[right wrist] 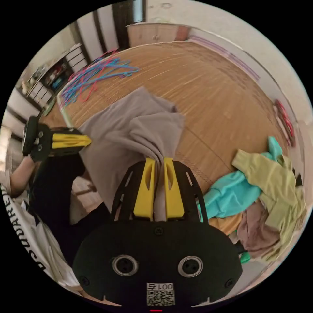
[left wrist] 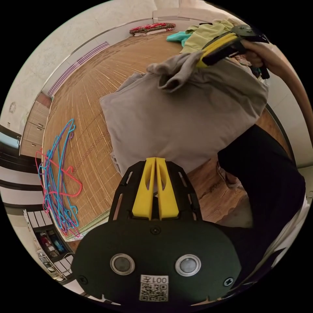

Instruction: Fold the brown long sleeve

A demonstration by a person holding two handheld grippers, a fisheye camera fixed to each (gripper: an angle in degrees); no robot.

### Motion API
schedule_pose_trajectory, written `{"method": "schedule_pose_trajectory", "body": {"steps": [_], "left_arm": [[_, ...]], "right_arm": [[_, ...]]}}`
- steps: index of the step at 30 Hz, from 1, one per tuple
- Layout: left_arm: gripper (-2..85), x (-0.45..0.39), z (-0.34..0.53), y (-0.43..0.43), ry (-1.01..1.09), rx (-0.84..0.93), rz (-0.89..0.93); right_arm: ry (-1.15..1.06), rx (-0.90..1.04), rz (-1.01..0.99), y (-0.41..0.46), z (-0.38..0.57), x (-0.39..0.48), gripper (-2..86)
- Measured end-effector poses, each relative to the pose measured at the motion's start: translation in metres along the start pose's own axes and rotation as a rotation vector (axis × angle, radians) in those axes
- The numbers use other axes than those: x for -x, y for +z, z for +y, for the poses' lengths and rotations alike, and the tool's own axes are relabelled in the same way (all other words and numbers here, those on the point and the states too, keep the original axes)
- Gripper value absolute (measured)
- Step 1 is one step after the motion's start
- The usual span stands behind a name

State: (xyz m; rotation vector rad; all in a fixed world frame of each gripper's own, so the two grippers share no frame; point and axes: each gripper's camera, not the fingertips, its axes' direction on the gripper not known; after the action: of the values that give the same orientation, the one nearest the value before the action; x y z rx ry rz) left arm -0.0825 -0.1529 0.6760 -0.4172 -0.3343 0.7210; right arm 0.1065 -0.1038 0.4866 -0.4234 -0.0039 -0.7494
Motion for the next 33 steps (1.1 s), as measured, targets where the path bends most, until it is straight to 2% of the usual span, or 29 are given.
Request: {"method": "schedule_pose_trajectory", "body": {"steps": [2,5,8,10,12,18,21,23,26,30,33], "left_arm": [[-0.9,0.004,0.003,-0.005,-0.014,-0.001,0.021],[-1.0,0.006,0.005,-0.011,-0.021,-0.001,0.043],[-0.9,0.009,0.007,-0.017,-0.029,0.001,0.058],[-0.9,0.009,0.008,-0.021,-0.031,0.004,0.064],[-0.9,0.009,0.009,-0.026,-0.032,0.006,0.068],[-0.1,0.013,0.027,-0.059,0.006,-0.002,0.153],[2.9,0.002,0.043,-0.078,0.160,-0.047,0.169],[6.7,-0.019,0.044,-0.082,0.308,-0.019,0.058],[10.2,-0.046,0.032,-0.080,0.402,0.013,-0.144],[10.9,-0.066,0.021,-0.064,0.450,0.114,-0.144],[11.8,-0.073,0.023,-0.065,0.453,0.105,-0.205]], "right_arm": [[0.198,-0.055,0.024,-0.012,0.020,-0.040,3.3],[0.449,-0.021,-0.016,-0.002,0.054,-0.092,2.7],[0.630,0.004,0.033,0.006,0.097,-0.123,2.4],[0.663,-0.027,0.082,-0.002,0.116,-0.126,2.3],[0.593,-0.086,0.038,-0.010,0.124,-0.117,2.6],[0.148,-0.124,-0.144,-0.040,0.136,-0.038,6.8],[-0.029,-0.129,-0.208,-0.044,0.154,0.008,10.8],[-0.159,-0.091,-0.166,-0.035,0.157,0.044,13.2],[-0.234,0.017,-0.059,-0.012,0.148,0.072,16.7],[-0.161,0.025,-0.062,-0.009,0.147,0.068,17.4],[-0.140,0.070,-0.065,-0.007,0.155,0.059,14.9]]}}
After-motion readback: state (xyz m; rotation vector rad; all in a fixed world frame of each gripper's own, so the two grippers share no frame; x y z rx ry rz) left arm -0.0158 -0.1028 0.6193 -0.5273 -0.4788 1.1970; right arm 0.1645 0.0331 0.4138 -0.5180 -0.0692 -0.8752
